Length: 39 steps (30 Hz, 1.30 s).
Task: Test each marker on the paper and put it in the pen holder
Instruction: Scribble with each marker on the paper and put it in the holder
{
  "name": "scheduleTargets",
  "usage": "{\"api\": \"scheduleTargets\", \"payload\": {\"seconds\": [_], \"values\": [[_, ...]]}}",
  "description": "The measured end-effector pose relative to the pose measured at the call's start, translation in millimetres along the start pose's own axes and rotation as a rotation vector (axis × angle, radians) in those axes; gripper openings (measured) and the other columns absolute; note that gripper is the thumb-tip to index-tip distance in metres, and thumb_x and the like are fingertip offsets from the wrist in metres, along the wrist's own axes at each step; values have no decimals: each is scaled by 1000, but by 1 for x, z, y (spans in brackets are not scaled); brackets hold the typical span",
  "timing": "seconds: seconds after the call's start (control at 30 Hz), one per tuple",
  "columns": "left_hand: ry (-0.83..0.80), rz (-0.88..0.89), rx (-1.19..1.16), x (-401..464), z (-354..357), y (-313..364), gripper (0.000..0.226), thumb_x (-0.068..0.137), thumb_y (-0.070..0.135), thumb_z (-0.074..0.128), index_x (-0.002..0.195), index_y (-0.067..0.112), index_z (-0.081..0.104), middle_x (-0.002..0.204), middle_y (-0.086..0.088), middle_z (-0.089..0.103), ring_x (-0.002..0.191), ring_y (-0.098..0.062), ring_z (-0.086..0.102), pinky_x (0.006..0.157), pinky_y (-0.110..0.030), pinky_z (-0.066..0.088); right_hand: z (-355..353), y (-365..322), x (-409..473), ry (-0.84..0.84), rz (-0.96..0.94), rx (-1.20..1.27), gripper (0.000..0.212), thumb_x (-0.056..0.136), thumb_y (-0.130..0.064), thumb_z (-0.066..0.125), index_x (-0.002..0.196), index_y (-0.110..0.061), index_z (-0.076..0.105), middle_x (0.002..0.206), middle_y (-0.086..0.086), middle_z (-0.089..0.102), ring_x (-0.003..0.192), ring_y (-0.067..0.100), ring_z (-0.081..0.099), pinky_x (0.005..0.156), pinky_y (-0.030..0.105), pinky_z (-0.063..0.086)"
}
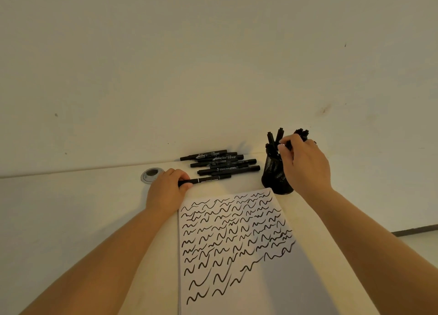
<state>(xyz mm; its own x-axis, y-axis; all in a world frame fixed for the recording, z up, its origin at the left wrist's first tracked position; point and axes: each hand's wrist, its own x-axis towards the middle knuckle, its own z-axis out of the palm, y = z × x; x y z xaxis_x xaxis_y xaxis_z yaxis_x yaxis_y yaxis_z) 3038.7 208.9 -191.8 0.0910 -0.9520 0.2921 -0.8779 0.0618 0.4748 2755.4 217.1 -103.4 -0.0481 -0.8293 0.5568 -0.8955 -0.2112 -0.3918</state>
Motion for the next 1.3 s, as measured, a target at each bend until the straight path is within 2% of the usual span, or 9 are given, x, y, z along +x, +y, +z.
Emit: {"api": "scheduleTargets", "payload": {"seconds": [0.23, 0.33, 0.5, 0.6, 0.7, 0.77, 0.9, 1.1, 1.3], "values": [[-43, 1, -17, -1, 2, -4, 22, 89, 31, 55, 108, 23, 62, 102, 0, 59, 97, -17, 52, 79, -28, 42, 2, 3, 0, -51, 7, -102, 30, 94, -33, 42, 111, -18, 61, 100, 4, 65, 102, 24, 48, 65, 31, 35], [-56, 5, -28, -1, 0, -7, 24, 90, 31, 53, 110, 23, 62, 103, -1, 58, 97, -17, 51, 80, -27, 41, -4, -1, -2, -23, -32, -215, 36, 93, -32, 46, 123, -14, 55, 113, 9, 61, 107, 31, 45, 81, 40, 35], [37, -84, -216, -6, -11, -3, 21, 90, 28, 53, 108, 19, 62, 96, 2, 55, 92, -18, 54, 75, -25, 37, -26, -19, -13, 174, -156, -129, 29, 83, -19, 61, 111, -10, 60, 106, 11, 61, 102, 34, 48, 79, 43, 38], [77, -83, -353, -16, -24, 13, 20, 91, 27, 51, 106, 18, 61, 90, 5, 58, 84, -12, 52, 71, -22, 36, -31, -34, -33, 118, -203, -2, 19, 85, -19, 59, 102, -12, 63, 100, 5, 62, 98, 26, 48, 79, 34, 36], [20, -28, -475, -38, -42, 45, 9, 91, 28, 52, 88, 31, 59, 73, 16, 56, 67, 0, 50, 59, -13, 35, -29, -52, -56, -55, -110, 218, 18, 90, -26, 50, 101, -19, 64, 91, -12, 57, 92, 10, 46, 75, 22, 33], [-43, 17, -529, -61, -54, 66, 16, 91, 29, 49, 81, 41, 55, 72, 14, 61, 66, -5, 54, 56, -11, 37, -28, -64, -72, -154, -16, 400, 20, 91, -32, 47, 103, -26, 62, 87, -19, 56, 85, 3, 51, 68, 17, 36], [-175, 102, -549, -107, -67, 89, 18, 92, 29, 45, 80, 39, 53, 67, 23, 63, 73, -21, 58, 59, -16, 40, -28, -82, -101, -309, 102, 686, 14, 89, -38, 46, 89, -34, 60, 66, -17, 60, 62, -6, 53, 53, 6, 39], [-379, 150, -542, -153, -68, 94, 23, 94, 26, 43, 77, 34, 55, 56, 24, 58, 60, 0, 54, 66, -24, 45, -26, -88, -140, -400, 236, 898, 26, 94, -27, 45, 77, -24, 64, 51, -13, 58, 49, -3, 51, 50, 9, 39], [-153, 242, -175, -179, -65, 103, 22, 92, 40, 41, 84, 26, 56, 64, 10, 60, 57, -9, 51, 54, -29, 41, -22, -89, -165, -303, 477, 940, 33, 92, -32, 46, 66, -19, 61, 43, -8, 48, 43, 5, 41, 46, 21, 35]]}}
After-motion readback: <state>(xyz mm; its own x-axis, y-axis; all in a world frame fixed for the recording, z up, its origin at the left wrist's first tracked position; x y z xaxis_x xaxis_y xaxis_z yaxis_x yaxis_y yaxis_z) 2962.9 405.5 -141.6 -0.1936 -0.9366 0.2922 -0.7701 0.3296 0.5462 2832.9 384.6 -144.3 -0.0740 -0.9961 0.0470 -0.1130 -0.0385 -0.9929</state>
